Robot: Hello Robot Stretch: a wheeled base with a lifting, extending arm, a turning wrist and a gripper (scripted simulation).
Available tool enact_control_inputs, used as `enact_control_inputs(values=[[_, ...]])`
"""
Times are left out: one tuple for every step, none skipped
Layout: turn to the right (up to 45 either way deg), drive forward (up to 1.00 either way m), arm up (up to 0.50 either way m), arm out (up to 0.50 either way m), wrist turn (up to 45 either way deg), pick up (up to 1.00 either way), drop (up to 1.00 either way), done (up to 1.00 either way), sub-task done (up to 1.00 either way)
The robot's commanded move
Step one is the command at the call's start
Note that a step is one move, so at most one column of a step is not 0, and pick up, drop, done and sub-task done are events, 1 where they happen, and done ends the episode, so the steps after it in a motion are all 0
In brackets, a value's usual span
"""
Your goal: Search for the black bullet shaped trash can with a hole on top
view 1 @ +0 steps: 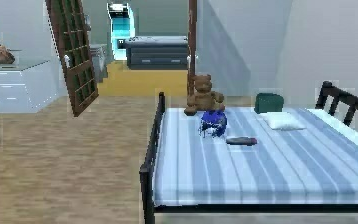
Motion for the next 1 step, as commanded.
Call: enact_control_inputs(values=[[0.0, 0.2, 0.0, 0.0, 0.0, 0.0, 0.0, 0.0, 0.0]])
